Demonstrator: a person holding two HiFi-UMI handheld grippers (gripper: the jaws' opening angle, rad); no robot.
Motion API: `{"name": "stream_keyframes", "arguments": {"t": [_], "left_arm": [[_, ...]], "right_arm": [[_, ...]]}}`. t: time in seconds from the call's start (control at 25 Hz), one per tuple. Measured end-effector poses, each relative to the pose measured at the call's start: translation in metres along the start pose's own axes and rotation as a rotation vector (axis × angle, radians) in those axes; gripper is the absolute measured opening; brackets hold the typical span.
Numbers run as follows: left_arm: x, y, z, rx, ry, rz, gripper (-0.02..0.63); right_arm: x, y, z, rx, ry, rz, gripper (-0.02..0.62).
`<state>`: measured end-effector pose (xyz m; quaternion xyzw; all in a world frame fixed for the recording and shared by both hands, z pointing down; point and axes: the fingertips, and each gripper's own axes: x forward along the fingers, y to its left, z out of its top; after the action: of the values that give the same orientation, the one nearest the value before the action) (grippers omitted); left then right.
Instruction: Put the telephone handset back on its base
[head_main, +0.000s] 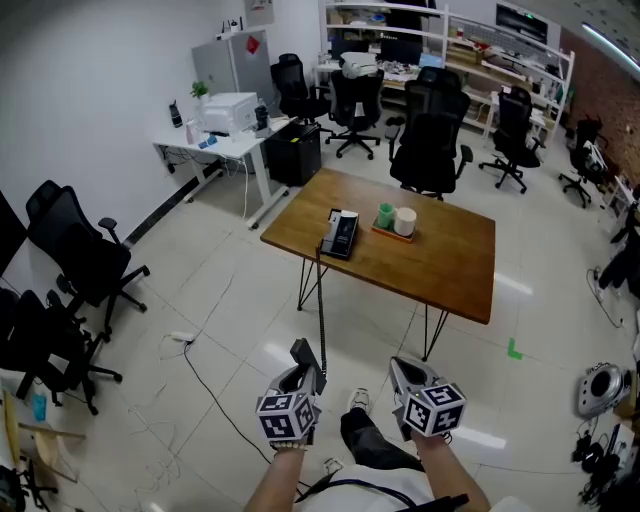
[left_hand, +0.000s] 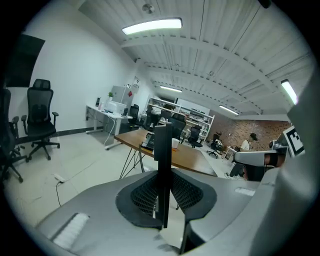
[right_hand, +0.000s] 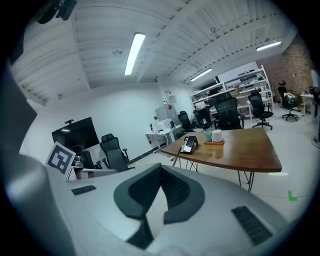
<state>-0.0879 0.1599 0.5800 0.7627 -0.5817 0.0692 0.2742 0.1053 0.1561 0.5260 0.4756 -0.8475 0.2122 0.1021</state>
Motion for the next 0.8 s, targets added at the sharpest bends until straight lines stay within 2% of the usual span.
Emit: {"name": "stream_keyframes", "arguments": {"t": [0.4,0.8], "left_arm": [[0.066,0.036,0.037,-0.001,0.021,0.011,0.07],[0.169,0.056,0.086,0.006,0.08,-0.044,0.069]], "right_arm": [[0.083,-0.022,0.035,0.021,-0.027,0.043,0.011],[0.168,-0.076,0.077,0.049,-0.008,0.025,0.011]]}}
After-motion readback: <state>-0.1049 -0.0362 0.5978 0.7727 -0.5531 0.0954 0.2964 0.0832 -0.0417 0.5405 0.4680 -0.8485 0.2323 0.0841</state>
